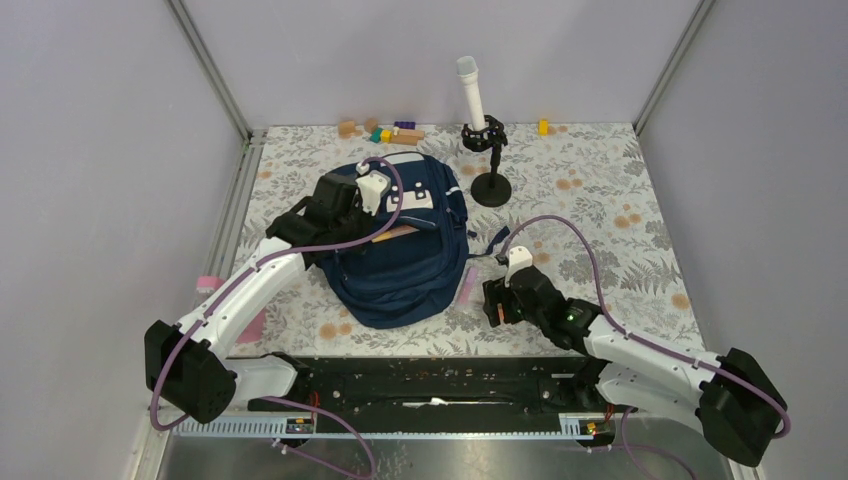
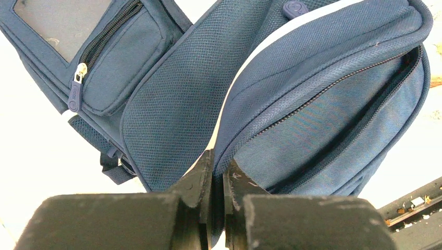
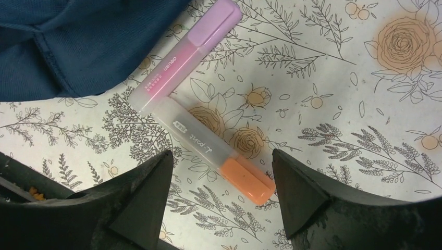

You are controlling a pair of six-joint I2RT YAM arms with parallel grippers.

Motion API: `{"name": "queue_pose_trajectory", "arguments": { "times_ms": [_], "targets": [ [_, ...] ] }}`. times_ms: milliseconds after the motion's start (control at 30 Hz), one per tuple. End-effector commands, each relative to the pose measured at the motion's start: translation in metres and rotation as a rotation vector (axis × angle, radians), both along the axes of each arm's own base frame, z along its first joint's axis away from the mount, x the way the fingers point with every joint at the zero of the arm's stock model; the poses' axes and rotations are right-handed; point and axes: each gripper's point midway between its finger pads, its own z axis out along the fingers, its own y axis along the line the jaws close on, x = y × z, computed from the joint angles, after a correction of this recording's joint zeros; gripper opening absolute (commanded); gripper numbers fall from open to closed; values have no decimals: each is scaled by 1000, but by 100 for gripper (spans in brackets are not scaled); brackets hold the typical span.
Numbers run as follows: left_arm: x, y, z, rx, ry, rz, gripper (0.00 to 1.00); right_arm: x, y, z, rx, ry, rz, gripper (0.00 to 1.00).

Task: Pack the student bag
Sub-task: Pick up the stationery from the center of the board.

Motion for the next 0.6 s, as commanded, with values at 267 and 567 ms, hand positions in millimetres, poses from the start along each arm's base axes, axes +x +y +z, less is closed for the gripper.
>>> {"name": "queue_pose_trajectory", "arguments": {
  "times_ms": [267,567],
  "targets": [
    [8,-3,37,-67,-86,17,0,-9,23,-14,15,198,48,76],
    [7,-4,39,-73,-90,12,0,-36,27,-29,70,332,57,74]
  ]
}}
